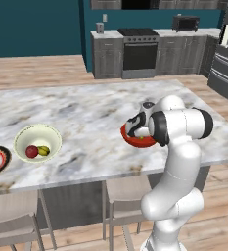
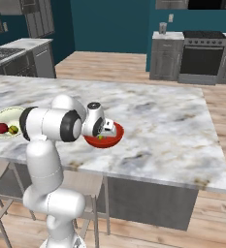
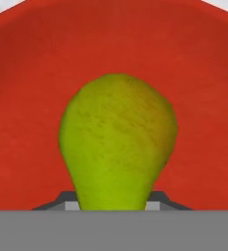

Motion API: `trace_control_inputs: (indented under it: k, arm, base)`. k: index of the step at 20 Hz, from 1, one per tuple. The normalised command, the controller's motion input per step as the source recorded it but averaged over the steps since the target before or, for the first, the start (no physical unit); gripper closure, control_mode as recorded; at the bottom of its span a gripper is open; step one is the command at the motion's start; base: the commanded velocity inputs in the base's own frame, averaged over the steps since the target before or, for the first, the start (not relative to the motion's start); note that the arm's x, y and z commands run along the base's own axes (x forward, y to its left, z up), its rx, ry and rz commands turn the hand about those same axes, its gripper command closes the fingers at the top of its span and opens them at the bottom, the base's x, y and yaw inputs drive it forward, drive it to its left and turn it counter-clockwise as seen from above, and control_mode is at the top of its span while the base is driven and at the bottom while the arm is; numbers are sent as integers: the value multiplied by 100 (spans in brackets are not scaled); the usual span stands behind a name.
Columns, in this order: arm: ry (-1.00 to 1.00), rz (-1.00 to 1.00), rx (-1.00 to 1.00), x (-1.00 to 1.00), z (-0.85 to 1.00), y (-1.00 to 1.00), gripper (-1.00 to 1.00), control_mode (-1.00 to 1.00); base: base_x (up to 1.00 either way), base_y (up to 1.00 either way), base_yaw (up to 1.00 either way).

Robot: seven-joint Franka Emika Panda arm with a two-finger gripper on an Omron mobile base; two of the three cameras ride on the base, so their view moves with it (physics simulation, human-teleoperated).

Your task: Take the fruits from the plate on the dining counter and place two fruits in each bowl.

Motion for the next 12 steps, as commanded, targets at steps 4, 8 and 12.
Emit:
trace_control_inputs:
  k: [4,8,12]
  arm:
    - [0,0,0,0,0,0,-100,-100]
    - [0,0,0,-1,6,-3,-100,-100]
    - [0,0,0,-30,58,-1,-100,-100]
  base:
    - [0,0,0]
    - [0,0,0]
    - [0,0,0]
